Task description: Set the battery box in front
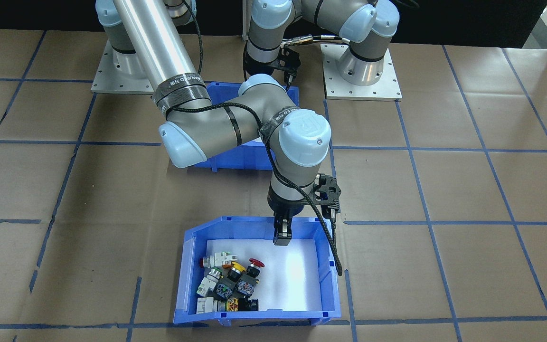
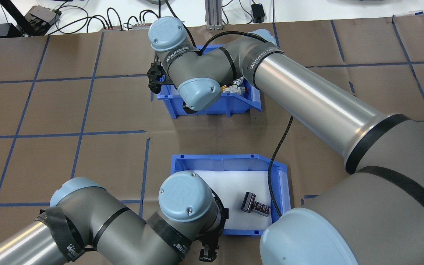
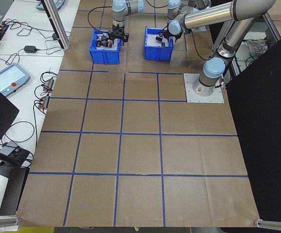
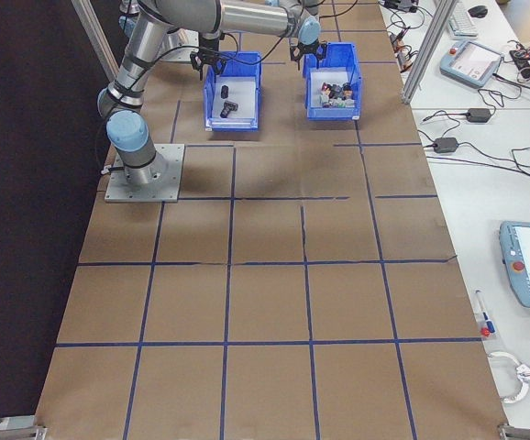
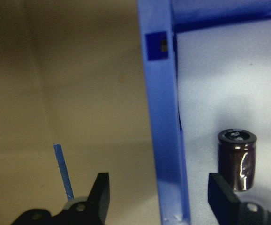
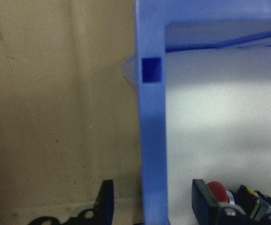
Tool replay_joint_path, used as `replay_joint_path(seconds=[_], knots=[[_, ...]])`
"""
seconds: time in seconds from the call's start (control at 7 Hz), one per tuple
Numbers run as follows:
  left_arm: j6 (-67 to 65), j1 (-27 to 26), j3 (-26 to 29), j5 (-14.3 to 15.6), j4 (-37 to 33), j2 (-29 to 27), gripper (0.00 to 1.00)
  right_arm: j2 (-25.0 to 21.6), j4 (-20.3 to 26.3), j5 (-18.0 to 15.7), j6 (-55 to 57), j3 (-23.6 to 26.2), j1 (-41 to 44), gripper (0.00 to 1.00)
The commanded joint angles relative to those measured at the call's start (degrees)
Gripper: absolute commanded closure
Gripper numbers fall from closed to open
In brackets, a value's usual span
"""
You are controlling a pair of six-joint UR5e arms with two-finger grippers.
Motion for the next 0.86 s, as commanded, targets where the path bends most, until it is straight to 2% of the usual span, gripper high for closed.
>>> replay_joint_path(seconds=[0.0,0.14,0.29,0.57,0.71], knots=[[0.2,0.0,-0.3,0.3,2.0,0.6,0.88,-0.5,0.0,-2.3,-0.7,0.1,0.1,0.86],[0.4,0.2,0.2,0.5,1.8,1.1,0.98,-0.5,0.0,-2.8,-0.8,-0.2,0.2,0.97],[0.6,0.5,0.6,0.5,1.8,1.5,1.0,-1.0,0.0,-2.9,-0.9,-0.7,0.1,0.99],[3.2,2.9,0.5,1.2,1.0,3.9,1.0,-6.1,1.6,-5.3,-2.8,0.1,-1.4,1.0],[4.7,6.6,0.6,1.2,0.3,5.4,1.0,-8.0,3.2,-5.5,-5.4,0.2,-2.8,1.0]])
